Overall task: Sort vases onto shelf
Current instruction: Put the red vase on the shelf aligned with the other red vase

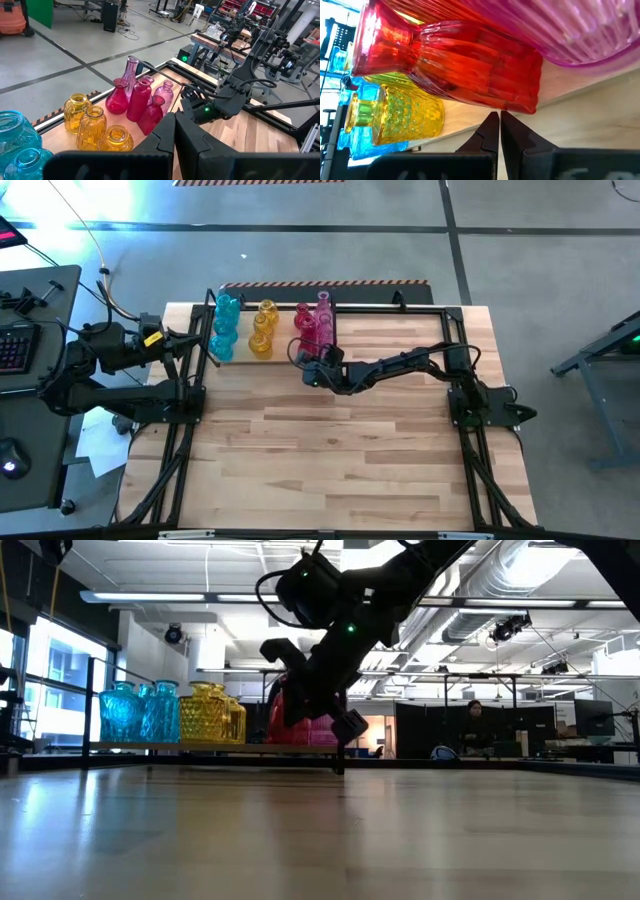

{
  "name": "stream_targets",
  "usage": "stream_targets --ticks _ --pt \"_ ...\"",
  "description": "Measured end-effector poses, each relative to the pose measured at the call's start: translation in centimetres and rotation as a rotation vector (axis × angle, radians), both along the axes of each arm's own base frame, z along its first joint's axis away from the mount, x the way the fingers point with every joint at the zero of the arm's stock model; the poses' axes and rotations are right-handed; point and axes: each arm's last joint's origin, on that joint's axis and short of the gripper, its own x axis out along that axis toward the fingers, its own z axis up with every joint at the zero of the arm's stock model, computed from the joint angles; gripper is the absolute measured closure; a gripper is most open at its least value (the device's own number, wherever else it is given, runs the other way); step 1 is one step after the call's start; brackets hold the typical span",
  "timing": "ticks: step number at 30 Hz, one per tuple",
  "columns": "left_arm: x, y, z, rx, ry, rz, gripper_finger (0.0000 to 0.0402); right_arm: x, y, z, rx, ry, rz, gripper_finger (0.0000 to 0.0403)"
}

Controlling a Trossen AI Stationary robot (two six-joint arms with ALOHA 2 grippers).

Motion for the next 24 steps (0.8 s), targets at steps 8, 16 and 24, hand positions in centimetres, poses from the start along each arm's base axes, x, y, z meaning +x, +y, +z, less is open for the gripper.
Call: stream_targets --ticks 8,16,24 --pt "0.00 0.00 0.00 0.000 0.000 0.000 0.0401 -0.22 0.04 -0.26 0.010 0.037 0.009 0.0403" --pt "0.00 0.00 0.00 0.000 0.000 0.000 0.0401 -0.27 -0.06 -0.29 0.005 0.043 0.001 0.0403" --pt "0.00 0.00 0.00 0.000 0.000 0.000 0.0401 -0.34 -0.56 -0.31 0.004 0.046 -0.012 0.0403"
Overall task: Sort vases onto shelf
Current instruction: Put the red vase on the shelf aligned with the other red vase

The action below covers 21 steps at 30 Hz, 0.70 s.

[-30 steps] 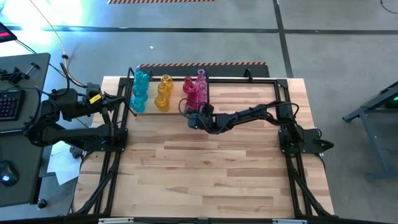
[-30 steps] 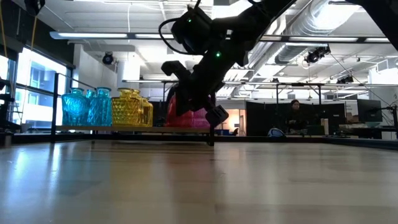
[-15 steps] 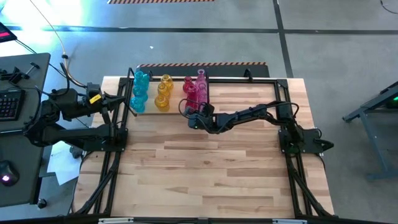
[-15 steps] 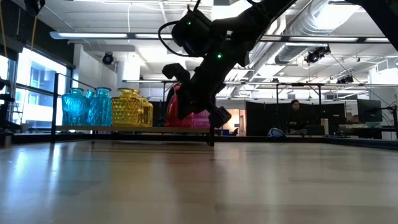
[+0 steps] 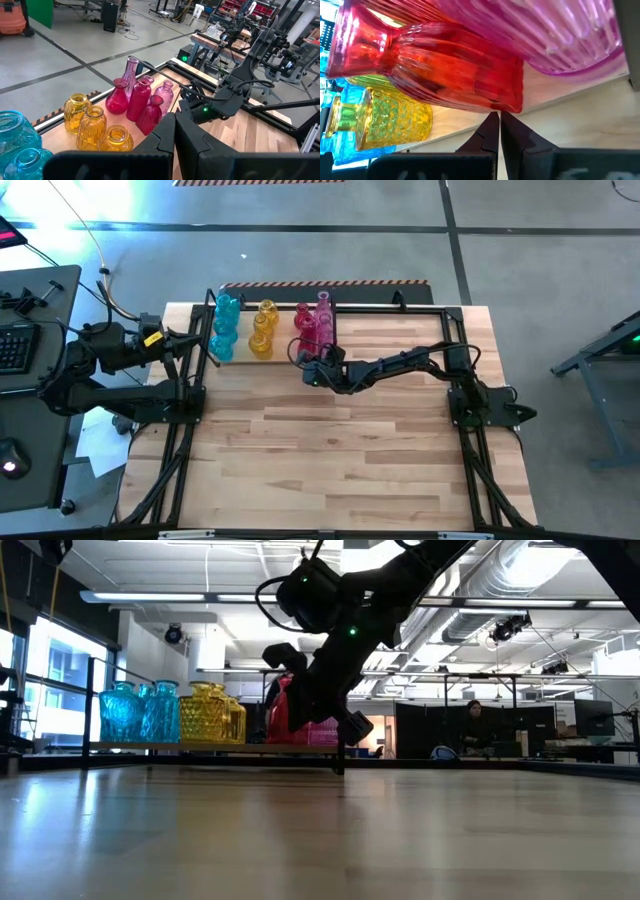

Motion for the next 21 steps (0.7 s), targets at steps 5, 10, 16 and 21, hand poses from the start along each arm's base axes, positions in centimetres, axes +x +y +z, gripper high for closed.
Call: stream_targets --ticks 5,10,16,21 --pt "0.00 0.00 0.00 0.000 0.000 0.000 0.0401 -0.02 -0.16 0.00 -0.002 0.000 -0.006 0.0403" --pt "0.01 0.00 -0.01 0.000 0.000 0.000 0.0401 -0.05 -0.30 0.02 -0.013 0.001 -0.018 0.0403" --pt "0.00 0.00 0.00 0.000 0.000 0.000 0.0401 -0.10 -0.45 0.01 -0.017 0.005 -0.026 0.0403" --pt "0.01 0.00 -0.01 0.000 0.000 0.000 0.0401 -0.10 -0.45 0.01 -0.017 0.005 -0.026 0.0403"
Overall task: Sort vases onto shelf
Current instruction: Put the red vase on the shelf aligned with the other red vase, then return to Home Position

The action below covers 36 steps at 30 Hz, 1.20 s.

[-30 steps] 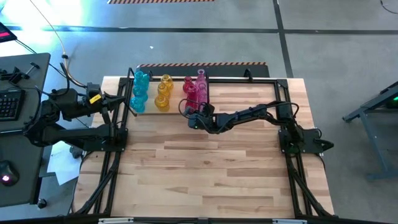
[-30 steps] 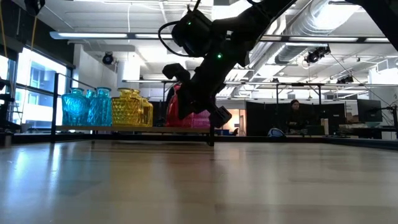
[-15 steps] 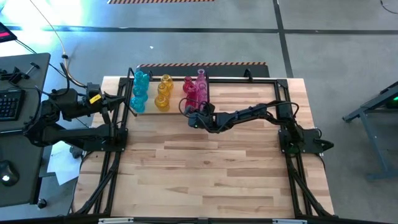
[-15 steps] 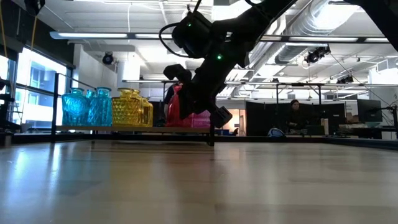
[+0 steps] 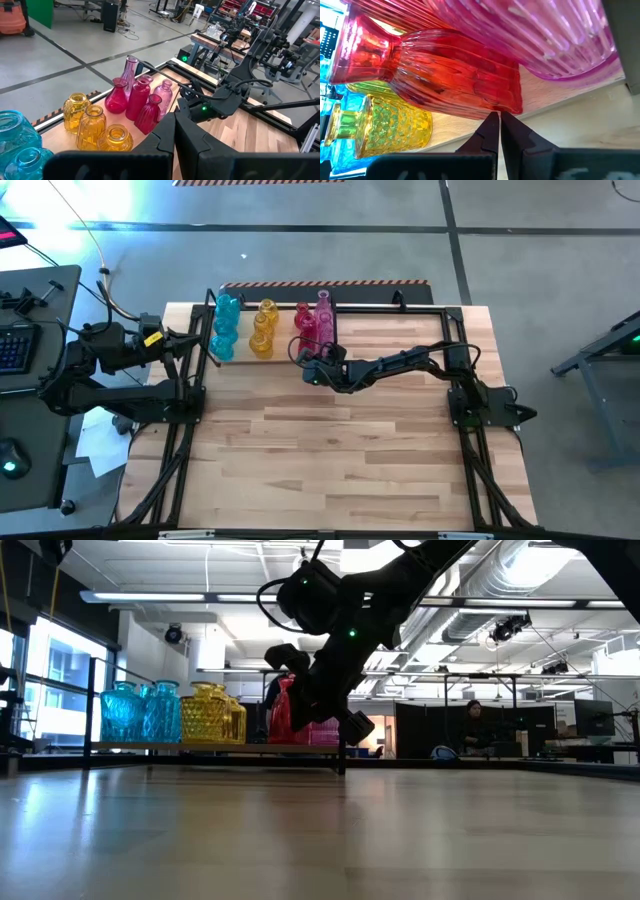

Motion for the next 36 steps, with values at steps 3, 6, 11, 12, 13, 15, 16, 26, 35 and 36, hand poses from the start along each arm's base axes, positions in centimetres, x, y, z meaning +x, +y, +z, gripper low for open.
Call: stream_targets --ticks 3,6,11,12,13,15,16,26,35,36 --pt "0.0 0.0 0.0 0.000 0.000 -0.001 0.0401 0.0 0.0 0.0 0.000 0.000 0.000 0.0403" --pt "0.0 0.0 0.0 0.000 -0.001 0.000 0.0401 0.0 0.0 0.0 0.000 -0.003 0.000 0.0403" --pt "0.0 0.0 0.0 0.000 -0.001 0.000 0.0401 0.6 1.5 0.7 -0.026 -0.049 0.021 0.0403" --pt "0.0 0.0 0.0 0.000 -0.001 0.000 0.0402 0.8 2.0 1.0 -0.033 -0.052 0.033 0.0403" --pt "0.0 0.0 0.0 0.000 -0.001 0.000 0.0401 1.0 2.4 1.4 -0.048 -0.054 0.044 0.0403" --pt "0.0 0.0 0.0 0.000 0.000 0.000 0.0402 1.6 3.3 2.5 -0.094 -0.051 0.078 0.0403" --pt "0.0 0.0 0.0 0.000 -0.001 0.000 0.0401 1.9 3.8 3.2 -0.118 -0.041 0.103 0.0403" --pt "0.1 0.0 0.2 0.032 -0.002 -0.023 0.0402 2.9 5.3 15.3 -0.437 0.442 0.447 0.0403" --pt "-6.6 -1.0 5.7 0.211 -0.103 0.092 0.0402 -2.4 8.7 27.9 -0.927 0.680 0.675 0.0403" --pt "-7.7 -1.0 6.0 0.216 -0.090 0.140 0.0401 -3.8 9.0 29.1 -0.945 0.677 0.628 0.0403"
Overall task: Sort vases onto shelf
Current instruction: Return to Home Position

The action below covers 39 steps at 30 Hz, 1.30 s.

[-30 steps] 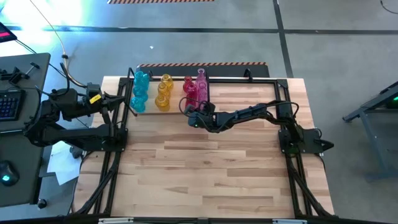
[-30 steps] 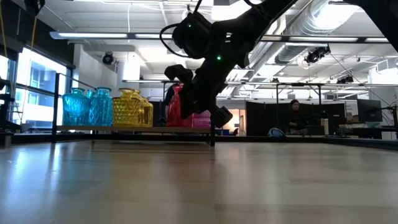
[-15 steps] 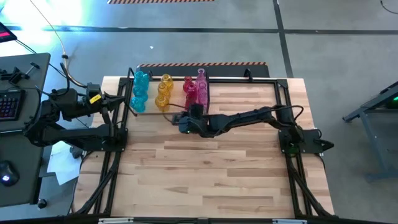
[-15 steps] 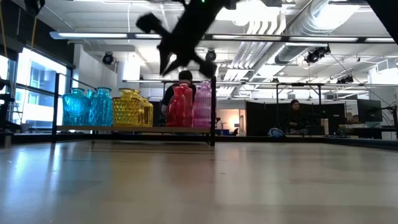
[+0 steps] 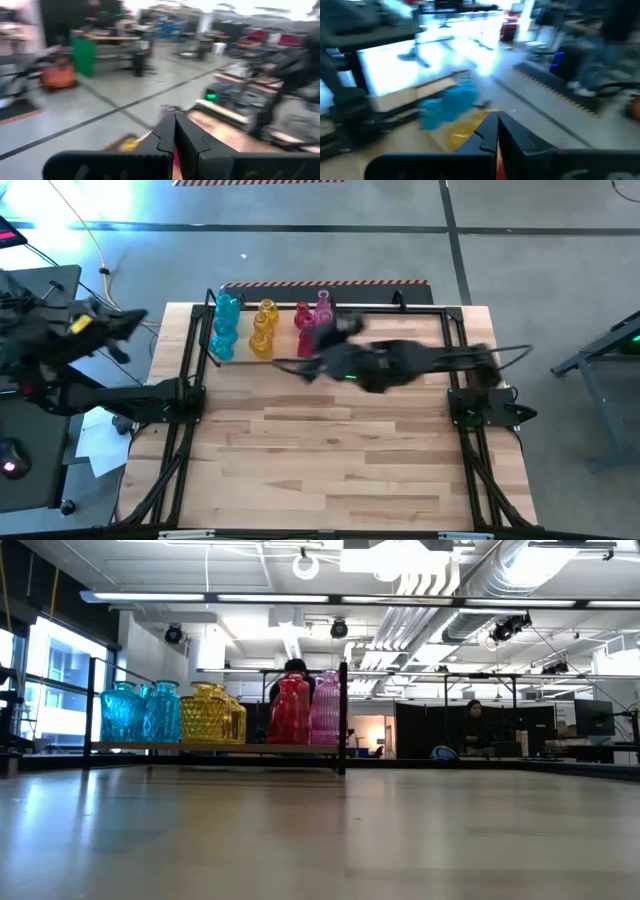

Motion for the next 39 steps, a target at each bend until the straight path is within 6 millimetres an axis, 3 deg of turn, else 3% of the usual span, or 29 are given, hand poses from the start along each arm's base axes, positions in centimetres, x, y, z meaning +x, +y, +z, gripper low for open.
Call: stream_targets --ticks 5,11,14,19,24,33,39 --pt "-3.8 -0.5 0.1 -0.077 0.022 0.101 0.0401 -7.5 1.8 3.7 -0.053 -0.064 -0.137 0.0403" --pt "-4.3 -0.7 -1.5 -0.147 0.183 0.054 0.0401 -13.4 4.0 4.3 0.121 -0.065 0.017 0.0403" --pt "-3.7 -0.8 -3.0 -0.193 0.318 -0.021 0.0401 -15.4 4.5 2.9 0.243 -0.042 0.025 0.0403" --pt "-2.3 -1.1 -4.6 -0.265 0.277 -0.190 0.0401 -18.9 5.3 0.0 0.420 -0.027 -0.007 0.0402" --pt "-1.5 -0.9 -6.8 -0.367 0.276 -0.129 0.0402 -22.4 5.9 -3.7 0.384 -0.060 -0.010 0.0402" --pt "0.4 -0.4 -9.9 -0.470 0.307 -0.067 0.0401 -29.0 4.9 -10.8 0.434 -0.110 0.124 0.0402" --pt "1.8 -0.1 -10.8 -0.461 0.334 -0.049 0.0402 -31.1 4.7 -14.1 0.449 -0.244 0.265 0.0402"
